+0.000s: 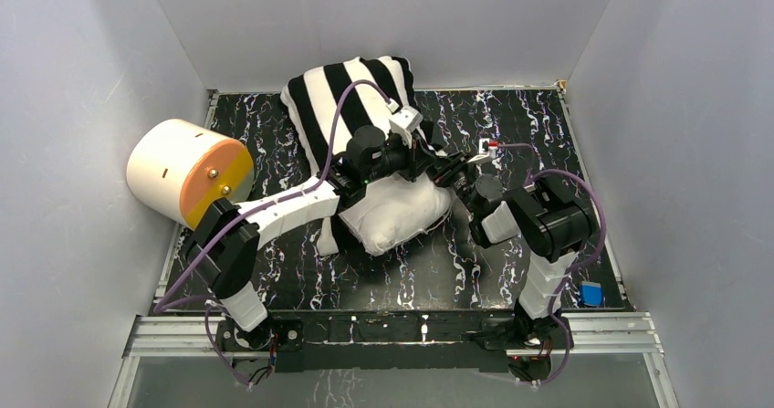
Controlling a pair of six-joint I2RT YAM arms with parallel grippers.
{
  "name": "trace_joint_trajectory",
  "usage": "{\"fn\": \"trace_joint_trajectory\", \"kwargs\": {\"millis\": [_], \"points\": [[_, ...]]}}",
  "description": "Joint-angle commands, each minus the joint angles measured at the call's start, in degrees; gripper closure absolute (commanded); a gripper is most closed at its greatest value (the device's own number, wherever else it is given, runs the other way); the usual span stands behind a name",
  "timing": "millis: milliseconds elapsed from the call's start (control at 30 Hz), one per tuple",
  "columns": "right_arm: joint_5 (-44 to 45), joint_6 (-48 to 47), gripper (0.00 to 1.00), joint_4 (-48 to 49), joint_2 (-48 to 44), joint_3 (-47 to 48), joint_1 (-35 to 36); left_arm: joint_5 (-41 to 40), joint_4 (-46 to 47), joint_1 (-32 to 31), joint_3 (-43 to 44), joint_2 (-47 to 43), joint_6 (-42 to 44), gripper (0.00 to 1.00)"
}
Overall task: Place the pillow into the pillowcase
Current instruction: Stuff the pillow into the pillowcase.
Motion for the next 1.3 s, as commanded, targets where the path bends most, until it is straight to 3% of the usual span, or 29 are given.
{"fn": "trace_joint_trajectory", "kwargs": {"millis": [0, 67, 133, 267, 367, 533, 667, 933, 1033, 1100, 1133, 1200, 1233, 1267], "points": [[1.9, -8.9, 0.71, 4.6, -0.2, 6.0, -1.1, 10.6, 1.3, -2.8, 2.5, -4.1, -3.9, 1.00], [-0.1, -10.8, 0.64, -3.6, -4.5, 5.3, -1.2, 3.3, -3.9, -2.0, 2.3, -5.2, -0.2, 0.97], [0.2, -12.1, 0.55, -14.4, -10.1, 3.5, -1.4, -2.1, -10.4, -1.9, 3.2, -6.6, 5.4, 0.82], [0.3, -15.9, 0.43, -35.9, -21.5, 1.4, -2.4, -5.6, -21.0, -2.0, 5.2, -9.8, 15.6, 0.51], [-0.5, -19.9, 0.35, -48.8, -29.8, 1.2, -2.8, -9.5, -26.9, -2.8, 5.1, -13.4, 20.0, 0.40], [1.1, -23.4, 0.17, -69.3, -42.1, 4.3, -4.3, -19.4, -30.7, -8.6, 2.4, -17.3, 26.6, 0.28], [-0.1, -24.9, 0.02, -76.8, -45.2, 8.4, -8.2, -27.9, -31.8, -13.6, 2.1, -14.6, 30.0, 0.21], [-4.5, -24.3, 0.01, -79.8, -43.9, 12.8, -18.1, -40.8, -31.8, -16.8, 4.7, -1.2, 35.0, 0.14], [-6.6, -23.8, 0.01, -79.5, -43.8, 12.0, -19.6, -49.2, -32.4, -16.9, 6.3, 6.1, 36.5, 0.12], [-7.6, -23.2, 0.01, -79.7, -44.4, 11.4, -20.3, -53.7, -33.7, -16.9, 8.0, 9.8, 38.5, 0.20], [-8.1, -22.8, 0.01, -80.0, -44.6, 11.4, -20.5, -56.1, -34.5, -16.8, 9.1, 10.9, 39.3, 0.34], [-8.4, -22.9, 0.01, -80.5, -45.5, 11.6, -21.3, -61.5, -33.1, -16.8, 11.2, 11.5, 40.5, 0.88], [-8.2, -23.2, 0.01, -81.3, -46.0, 11.8, -21.7, -62.8, -32.5, -16.6, 12.5, 10.9, 41.0, 1.00], [-8.2, -23.5, 0.01, -81.9, -46.3, 11.9, -22.4, -63.0, -32.4, -16.2, 14.1, 10.1, 41.0, 1.00]]}}
